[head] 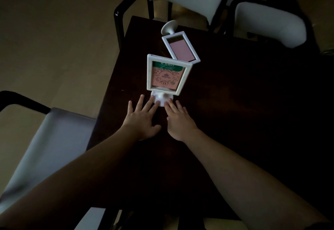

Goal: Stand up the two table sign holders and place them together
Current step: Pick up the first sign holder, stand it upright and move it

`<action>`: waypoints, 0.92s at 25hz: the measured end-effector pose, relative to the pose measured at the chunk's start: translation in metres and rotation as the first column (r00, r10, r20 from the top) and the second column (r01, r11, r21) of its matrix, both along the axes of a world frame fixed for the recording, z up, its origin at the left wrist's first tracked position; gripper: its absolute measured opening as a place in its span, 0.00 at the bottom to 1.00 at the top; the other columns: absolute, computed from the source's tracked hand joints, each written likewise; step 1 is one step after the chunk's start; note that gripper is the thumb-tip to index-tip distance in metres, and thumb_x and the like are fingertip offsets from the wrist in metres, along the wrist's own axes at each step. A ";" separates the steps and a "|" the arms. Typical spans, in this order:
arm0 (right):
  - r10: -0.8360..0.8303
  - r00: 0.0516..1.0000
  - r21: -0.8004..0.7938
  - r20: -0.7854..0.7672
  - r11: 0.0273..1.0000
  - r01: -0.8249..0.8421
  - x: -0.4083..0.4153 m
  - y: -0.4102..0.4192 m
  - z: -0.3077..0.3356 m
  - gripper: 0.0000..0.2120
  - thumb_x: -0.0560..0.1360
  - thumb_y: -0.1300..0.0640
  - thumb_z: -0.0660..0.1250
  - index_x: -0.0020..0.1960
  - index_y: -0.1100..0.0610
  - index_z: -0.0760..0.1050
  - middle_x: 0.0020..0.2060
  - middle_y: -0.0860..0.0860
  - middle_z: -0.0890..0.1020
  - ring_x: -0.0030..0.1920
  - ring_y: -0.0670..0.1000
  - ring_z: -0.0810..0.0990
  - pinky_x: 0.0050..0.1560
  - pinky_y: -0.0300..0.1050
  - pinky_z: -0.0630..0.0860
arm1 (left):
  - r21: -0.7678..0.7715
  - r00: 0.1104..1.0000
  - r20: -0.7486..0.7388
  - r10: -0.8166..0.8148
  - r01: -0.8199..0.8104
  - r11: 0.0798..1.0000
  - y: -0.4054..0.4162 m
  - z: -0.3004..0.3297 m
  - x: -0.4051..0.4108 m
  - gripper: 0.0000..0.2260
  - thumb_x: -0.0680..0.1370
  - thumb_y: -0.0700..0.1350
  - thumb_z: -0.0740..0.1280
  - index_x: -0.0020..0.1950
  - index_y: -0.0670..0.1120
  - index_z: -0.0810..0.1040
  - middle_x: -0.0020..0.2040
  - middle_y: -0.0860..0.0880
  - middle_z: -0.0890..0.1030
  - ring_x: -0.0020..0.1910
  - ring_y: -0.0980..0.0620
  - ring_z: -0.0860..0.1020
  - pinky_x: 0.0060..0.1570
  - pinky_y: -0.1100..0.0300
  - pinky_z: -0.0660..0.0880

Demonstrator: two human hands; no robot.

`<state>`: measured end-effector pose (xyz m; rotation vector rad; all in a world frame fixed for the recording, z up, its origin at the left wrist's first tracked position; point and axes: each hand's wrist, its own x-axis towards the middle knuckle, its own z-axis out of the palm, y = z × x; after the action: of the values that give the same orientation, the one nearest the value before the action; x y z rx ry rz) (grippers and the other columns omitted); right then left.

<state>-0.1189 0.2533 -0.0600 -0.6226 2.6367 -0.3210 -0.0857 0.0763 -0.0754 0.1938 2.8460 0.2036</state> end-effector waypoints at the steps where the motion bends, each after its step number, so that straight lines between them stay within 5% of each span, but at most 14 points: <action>1: -0.016 1.000 0.002 -0.003 1.000 0.016 0.002 0.002 0.000 0.30 0.83 0.58 0.52 0.81 0.53 0.42 0.81 0.49 0.42 0.79 0.54 0.39 0.77 0.55 0.42 | 0.001 1.000 0.000 -0.011 0.011 1.000 0.001 0.000 -0.002 0.44 0.68 0.70 0.48 0.80 0.55 0.40 0.81 0.51 0.38 0.78 0.42 0.35 0.72 0.33 0.40; 23: -0.327 0.945 0.037 -0.008 0.944 0.327 0.040 0.218 -0.006 0.29 0.83 0.54 0.53 0.81 0.54 0.44 0.81 0.52 0.44 0.79 0.57 0.41 0.77 0.57 0.43 | -0.074 0.937 0.061 -0.344 0.348 0.935 0.225 0.005 -0.023 0.42 0.72 0.69 0.53 0.80 0.56 0.38 0.81 0.51 0.37 0.77 0.43 0.32 0.72 0.33 0.37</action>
<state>-0.0791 0.4713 -0.0663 -0.1670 2.7365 -0.3645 -0.1088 0.3015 -0.0704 0.6565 2.7081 0.0145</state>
